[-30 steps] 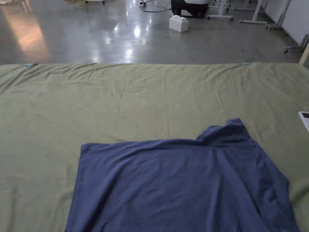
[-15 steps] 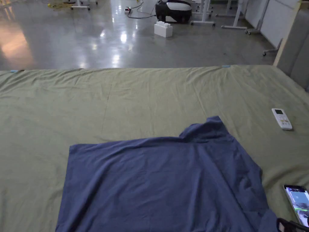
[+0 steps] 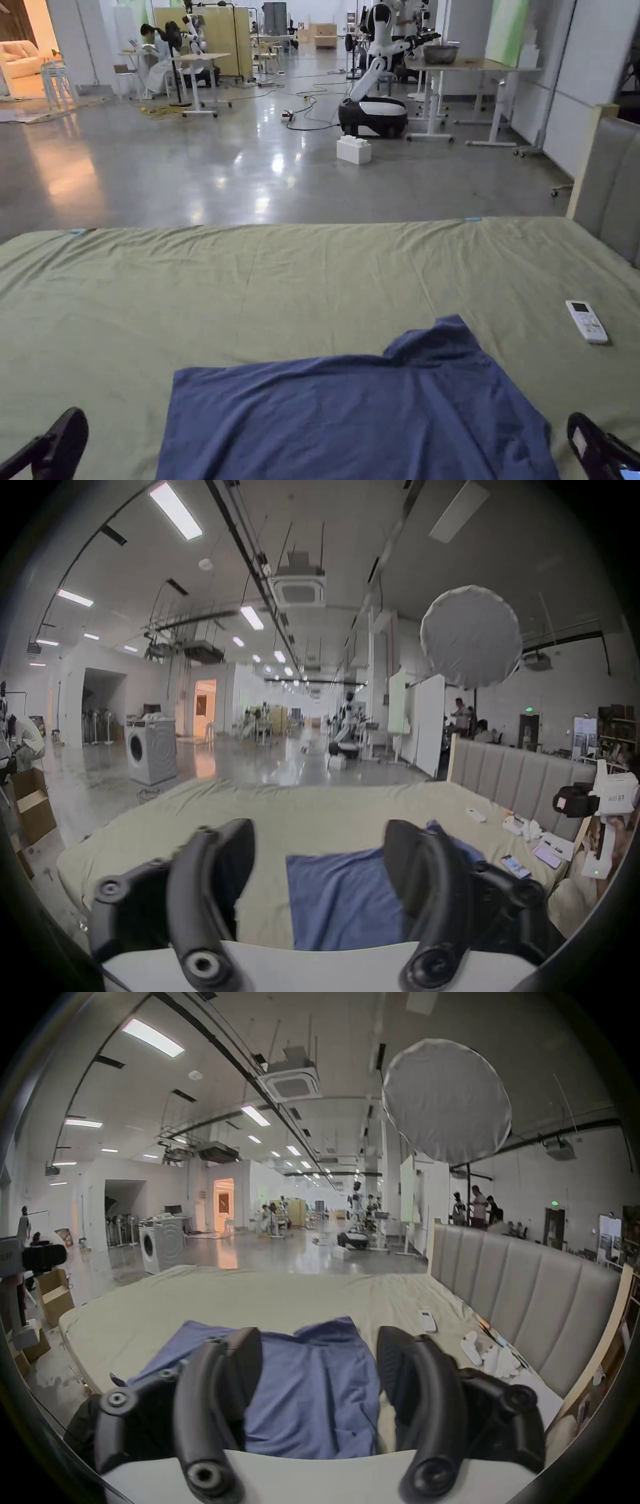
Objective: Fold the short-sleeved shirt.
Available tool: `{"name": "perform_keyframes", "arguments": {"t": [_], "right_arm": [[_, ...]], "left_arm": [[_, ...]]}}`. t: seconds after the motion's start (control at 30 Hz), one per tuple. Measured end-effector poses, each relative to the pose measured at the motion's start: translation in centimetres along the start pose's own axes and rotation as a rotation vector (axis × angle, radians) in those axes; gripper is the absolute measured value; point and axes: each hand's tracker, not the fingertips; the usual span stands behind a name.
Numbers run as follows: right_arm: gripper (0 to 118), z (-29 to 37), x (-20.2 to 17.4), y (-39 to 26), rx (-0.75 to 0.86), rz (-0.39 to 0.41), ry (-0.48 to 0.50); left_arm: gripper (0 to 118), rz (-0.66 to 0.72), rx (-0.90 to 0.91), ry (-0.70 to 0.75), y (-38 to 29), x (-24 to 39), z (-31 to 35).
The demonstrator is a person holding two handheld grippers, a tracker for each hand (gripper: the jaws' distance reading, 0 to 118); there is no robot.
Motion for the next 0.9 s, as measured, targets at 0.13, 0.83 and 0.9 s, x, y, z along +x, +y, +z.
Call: {"name": "perform_keyframes", "arguments": {"t": [0.13,0.83,0.9], "right_arm": [[32,0.6,-1.9,0.8,0.041,-0.010,0.038],[0,0.3,-1.7,-2.5,-0.057,-0.076,0.057],[0,-0.1,-1.6,-3.8,-0.106,-0.046,0.046]], "left_arm": [[15,-0.124,-0.002,-0.001,0.0,2.3,0.5],[16,0.036,-0.337,0.046,-8.6,-2.1,-2.0],[61,0.080,-0.479,0.048,-12.3,-3.5,-3.6]]}}
